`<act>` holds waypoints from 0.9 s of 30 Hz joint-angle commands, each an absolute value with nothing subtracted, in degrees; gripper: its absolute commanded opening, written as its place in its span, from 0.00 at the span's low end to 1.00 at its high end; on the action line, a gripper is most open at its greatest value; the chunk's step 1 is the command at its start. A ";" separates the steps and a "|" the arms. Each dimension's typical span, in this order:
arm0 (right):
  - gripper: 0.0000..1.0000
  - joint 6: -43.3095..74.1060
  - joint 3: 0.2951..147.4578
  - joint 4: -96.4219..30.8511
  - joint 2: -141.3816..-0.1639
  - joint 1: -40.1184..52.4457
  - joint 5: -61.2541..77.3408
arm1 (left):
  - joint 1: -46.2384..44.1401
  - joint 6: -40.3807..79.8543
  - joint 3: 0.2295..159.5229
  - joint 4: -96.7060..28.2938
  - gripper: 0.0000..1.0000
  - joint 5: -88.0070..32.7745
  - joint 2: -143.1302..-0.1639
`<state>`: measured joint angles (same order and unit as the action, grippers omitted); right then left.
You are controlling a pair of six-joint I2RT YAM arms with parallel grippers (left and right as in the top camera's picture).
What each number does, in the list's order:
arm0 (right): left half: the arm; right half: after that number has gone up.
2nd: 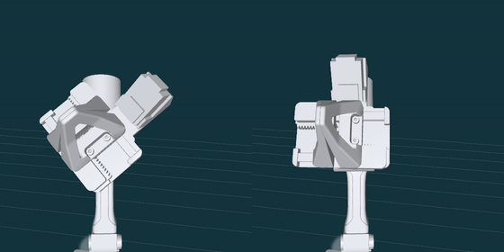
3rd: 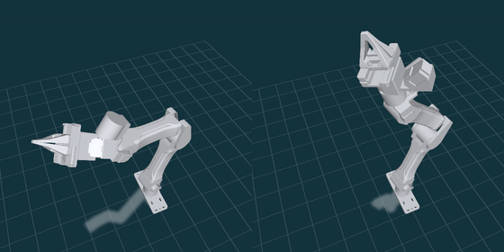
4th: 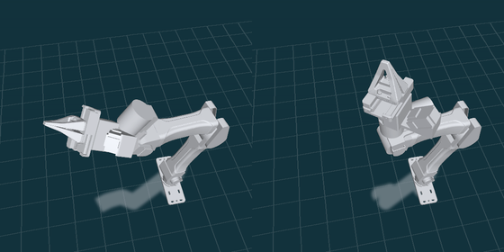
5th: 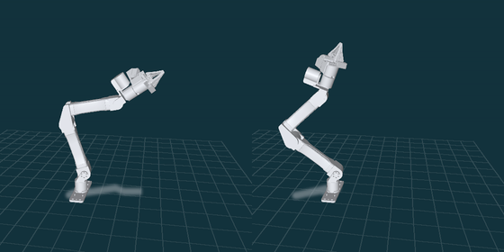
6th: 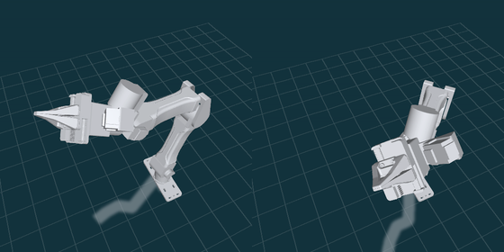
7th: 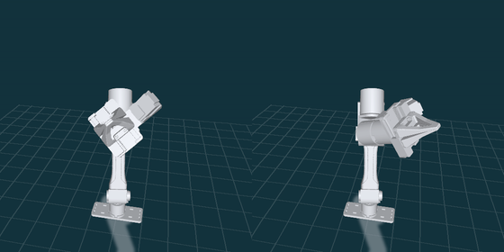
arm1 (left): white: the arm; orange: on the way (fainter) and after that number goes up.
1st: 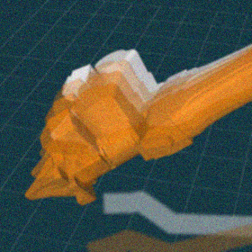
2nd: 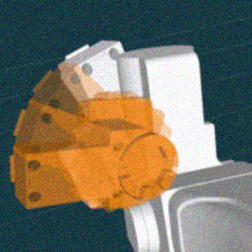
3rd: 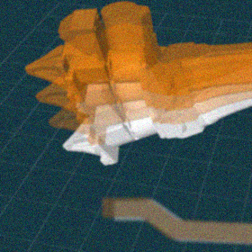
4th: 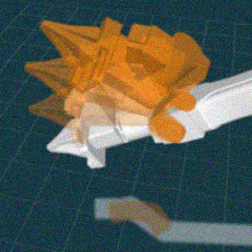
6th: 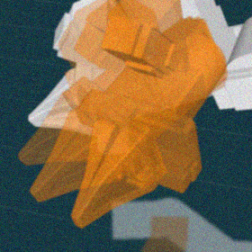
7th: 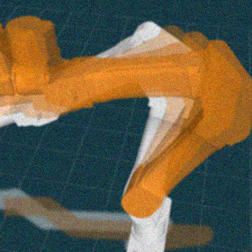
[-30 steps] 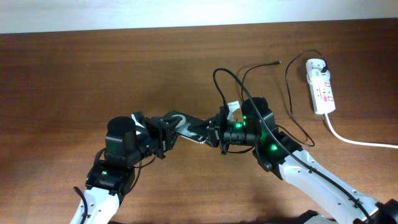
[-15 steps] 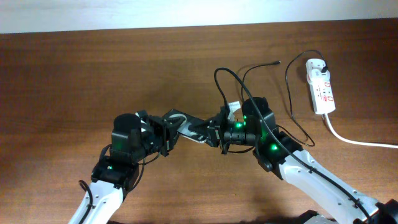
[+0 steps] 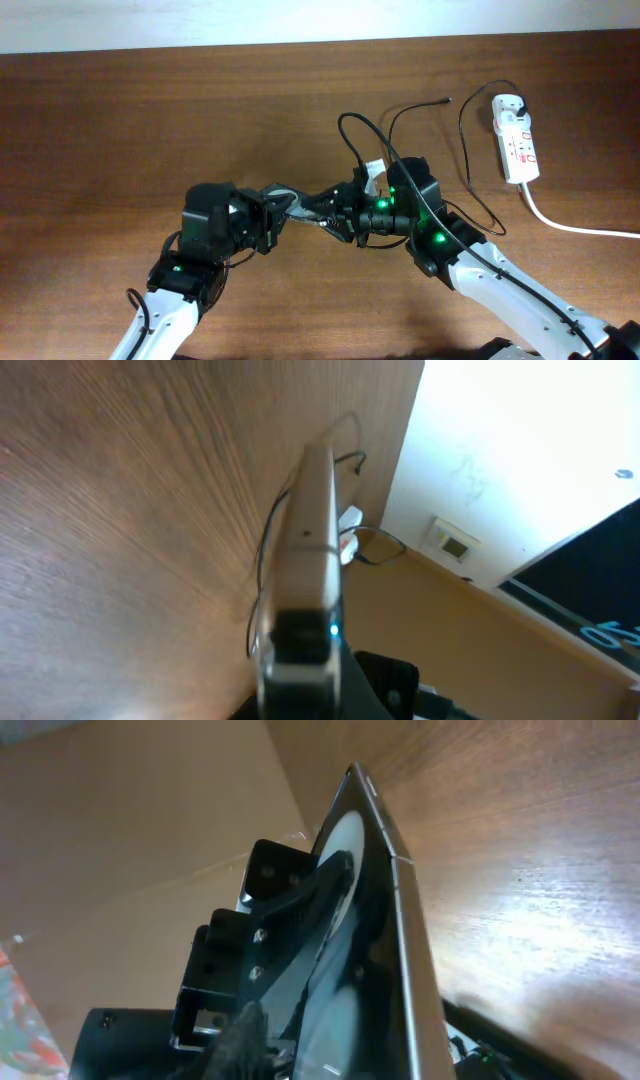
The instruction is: Plug charger to phone and switch on socket
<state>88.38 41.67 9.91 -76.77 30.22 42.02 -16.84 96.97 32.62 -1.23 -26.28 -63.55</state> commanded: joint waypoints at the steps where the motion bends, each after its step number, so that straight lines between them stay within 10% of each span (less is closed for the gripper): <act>1: 0.36 82.81 42.54 11.25 -75.59 30.37 41.30 | -14.37 92.95 32.64 -2.20 0.00 -25.08 -64.03; 12: 0.24 82.70 42.54 5.19 -75.68 30.37 40.21 | -7.44 98.35 32.64 5.80 0.00 -31.27 -64.01; 27: 0.83 55.66 42.54 -15.49 -75.68 30.35 19.70 | -0.36 54.13 32.64 -4.01 0.00 -36.67 -64.07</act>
